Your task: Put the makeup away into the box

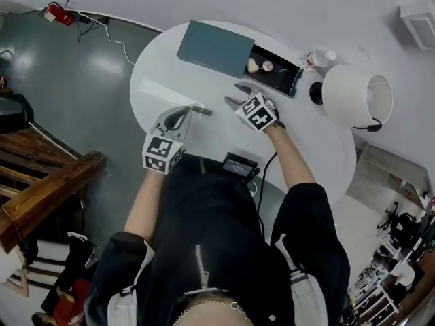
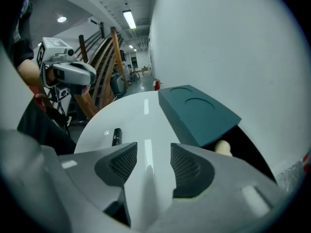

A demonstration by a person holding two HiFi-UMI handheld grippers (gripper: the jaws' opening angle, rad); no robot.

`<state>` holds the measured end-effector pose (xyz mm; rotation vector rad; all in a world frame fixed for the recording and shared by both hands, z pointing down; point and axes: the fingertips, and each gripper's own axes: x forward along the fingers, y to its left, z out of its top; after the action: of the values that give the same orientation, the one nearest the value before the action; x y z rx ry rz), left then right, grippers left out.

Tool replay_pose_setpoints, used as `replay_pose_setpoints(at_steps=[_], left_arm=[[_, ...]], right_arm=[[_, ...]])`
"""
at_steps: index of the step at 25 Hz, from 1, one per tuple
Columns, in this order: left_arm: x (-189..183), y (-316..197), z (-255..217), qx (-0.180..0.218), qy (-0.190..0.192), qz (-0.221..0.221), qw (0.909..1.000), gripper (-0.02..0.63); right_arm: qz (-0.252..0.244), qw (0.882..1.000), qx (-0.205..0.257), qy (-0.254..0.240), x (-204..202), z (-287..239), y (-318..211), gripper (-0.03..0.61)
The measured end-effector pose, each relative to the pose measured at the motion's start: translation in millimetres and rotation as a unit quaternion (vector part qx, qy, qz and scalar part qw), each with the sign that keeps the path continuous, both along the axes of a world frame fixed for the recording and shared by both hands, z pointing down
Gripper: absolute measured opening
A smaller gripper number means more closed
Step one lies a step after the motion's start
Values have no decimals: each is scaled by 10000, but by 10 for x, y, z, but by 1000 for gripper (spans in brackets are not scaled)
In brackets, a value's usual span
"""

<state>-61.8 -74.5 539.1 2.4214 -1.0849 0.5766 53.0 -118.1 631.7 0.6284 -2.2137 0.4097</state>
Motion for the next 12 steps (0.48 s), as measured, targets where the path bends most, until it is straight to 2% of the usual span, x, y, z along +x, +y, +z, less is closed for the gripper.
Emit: replay_pose_setpoints(at_steps=[6,12], left_arm=[[-122,67,-4,23,5,-158,9999,14],[-271,145,24,-31,22,-234,9997,14]], right_arm=[[-577,9982,-166,21,-423,137,328,206],[-897,9955,-311,68,-693,280,575,206]])
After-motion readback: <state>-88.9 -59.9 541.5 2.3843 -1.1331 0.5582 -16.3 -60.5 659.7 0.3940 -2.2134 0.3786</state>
